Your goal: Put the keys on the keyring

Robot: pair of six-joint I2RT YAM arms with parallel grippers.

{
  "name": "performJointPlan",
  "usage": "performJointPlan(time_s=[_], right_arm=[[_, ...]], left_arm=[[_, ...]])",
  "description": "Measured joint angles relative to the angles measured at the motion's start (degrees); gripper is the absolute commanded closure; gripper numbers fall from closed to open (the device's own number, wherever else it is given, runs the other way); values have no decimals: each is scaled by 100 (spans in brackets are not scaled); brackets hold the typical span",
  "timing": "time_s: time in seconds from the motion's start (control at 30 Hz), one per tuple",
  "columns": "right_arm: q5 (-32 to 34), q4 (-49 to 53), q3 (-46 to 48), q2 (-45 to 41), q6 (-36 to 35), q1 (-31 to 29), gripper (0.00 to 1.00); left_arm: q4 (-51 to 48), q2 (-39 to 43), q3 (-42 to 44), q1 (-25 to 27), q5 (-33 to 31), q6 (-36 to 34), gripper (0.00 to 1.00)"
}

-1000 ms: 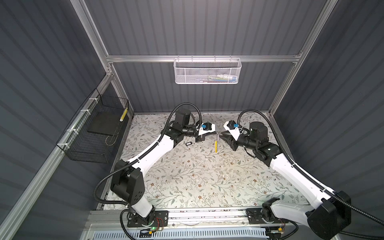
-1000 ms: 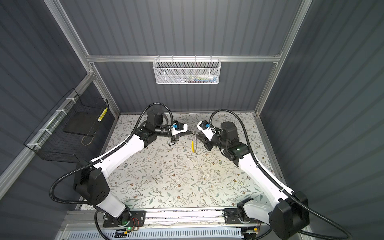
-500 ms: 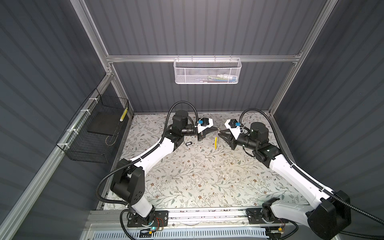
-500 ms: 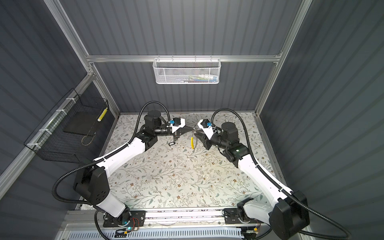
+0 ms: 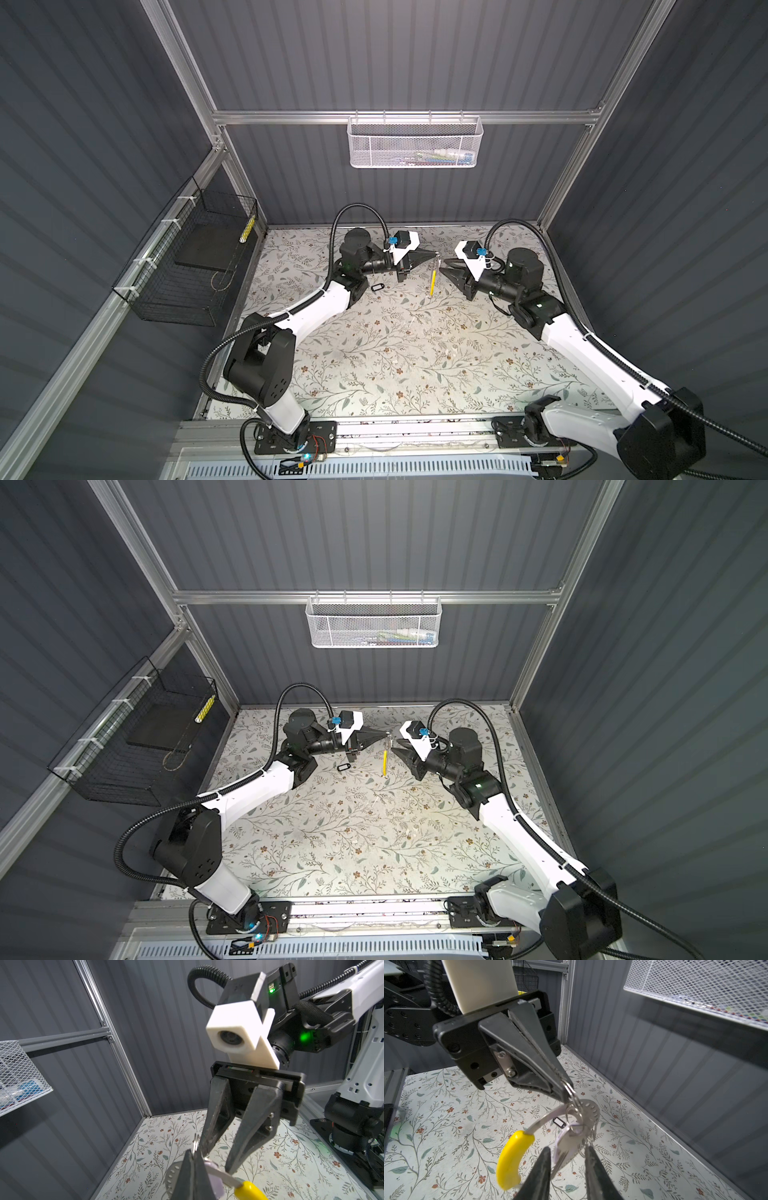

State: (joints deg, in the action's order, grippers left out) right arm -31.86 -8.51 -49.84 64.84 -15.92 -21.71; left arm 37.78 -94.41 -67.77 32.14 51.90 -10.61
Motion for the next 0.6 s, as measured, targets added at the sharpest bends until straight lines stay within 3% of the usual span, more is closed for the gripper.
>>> performJointPlan(time_s=[0.23,0.6], right_arm=[[-374,-319,-55,-201,-225,129,74],[-1027,-584,-236,352,-210,138,79]], left_arm=[[4,-7,0,-74,378,103,100],[-48,-76,-2,-74,734,101,100]])
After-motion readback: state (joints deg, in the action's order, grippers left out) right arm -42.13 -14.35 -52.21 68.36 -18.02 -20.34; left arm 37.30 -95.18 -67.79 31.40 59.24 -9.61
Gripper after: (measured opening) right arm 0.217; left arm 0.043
